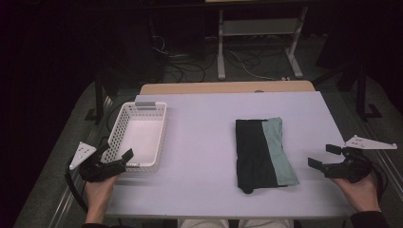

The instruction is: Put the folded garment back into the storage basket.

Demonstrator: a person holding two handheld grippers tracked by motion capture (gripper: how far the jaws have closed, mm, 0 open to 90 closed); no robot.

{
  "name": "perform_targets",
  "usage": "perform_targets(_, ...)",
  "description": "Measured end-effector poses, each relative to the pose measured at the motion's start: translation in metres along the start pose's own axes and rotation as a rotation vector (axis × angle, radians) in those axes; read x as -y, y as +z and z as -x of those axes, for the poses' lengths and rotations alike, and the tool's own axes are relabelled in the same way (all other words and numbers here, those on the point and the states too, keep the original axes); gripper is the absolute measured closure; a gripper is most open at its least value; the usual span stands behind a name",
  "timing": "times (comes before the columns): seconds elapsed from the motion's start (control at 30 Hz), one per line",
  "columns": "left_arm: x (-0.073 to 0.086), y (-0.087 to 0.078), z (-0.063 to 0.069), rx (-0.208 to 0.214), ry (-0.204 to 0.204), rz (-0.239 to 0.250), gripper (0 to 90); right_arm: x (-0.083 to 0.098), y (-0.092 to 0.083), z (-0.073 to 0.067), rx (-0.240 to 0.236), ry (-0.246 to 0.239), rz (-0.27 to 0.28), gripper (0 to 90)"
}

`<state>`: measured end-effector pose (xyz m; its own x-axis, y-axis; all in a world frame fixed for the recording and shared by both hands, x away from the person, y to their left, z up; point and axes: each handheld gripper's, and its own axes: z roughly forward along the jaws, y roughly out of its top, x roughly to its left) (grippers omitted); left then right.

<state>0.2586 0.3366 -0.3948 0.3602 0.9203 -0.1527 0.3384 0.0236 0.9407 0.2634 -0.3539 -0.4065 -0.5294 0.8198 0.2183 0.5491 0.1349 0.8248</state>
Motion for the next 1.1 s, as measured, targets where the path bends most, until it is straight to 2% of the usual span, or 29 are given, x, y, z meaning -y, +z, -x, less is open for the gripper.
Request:
perform_targets(0.63, 0.000, -0.001, -0.003, 0.007, -0.006, -0.002, 0.0, 0.001, 0.002, -0.003, -0.028, 0.008, -0.012, 0.0)
perform_targets(0.73, -0.002, -0.001, -0.002, 0.019, -0.017, 0.001, 0.0, 0.001, 0.000, -0.004, -0.037, 0.015, -0.005, 0.0)
perform_targets(1.03, -0.007, 0.003, 0.002, 0.036, -0.005, -0.008, 0.0, -0.002, 0.001, -0.006, -0.043, 0.014, -0.015, 0.0)
perform_targets(1.07, -0.009, 0.004, 0.003, 0.042, -0.009, -0.010, 0.0, -0.003, 0.002, -0.006, -0.043, 0.003, -0.010, 0.0)
perform_targets(1.1, -0.011, 0.005, 0.003, 0.057, -0.030, -0.003, 0.0, -0.005, 0.001, -0.007, -0.047, 0.013, -0.019, 0.0)
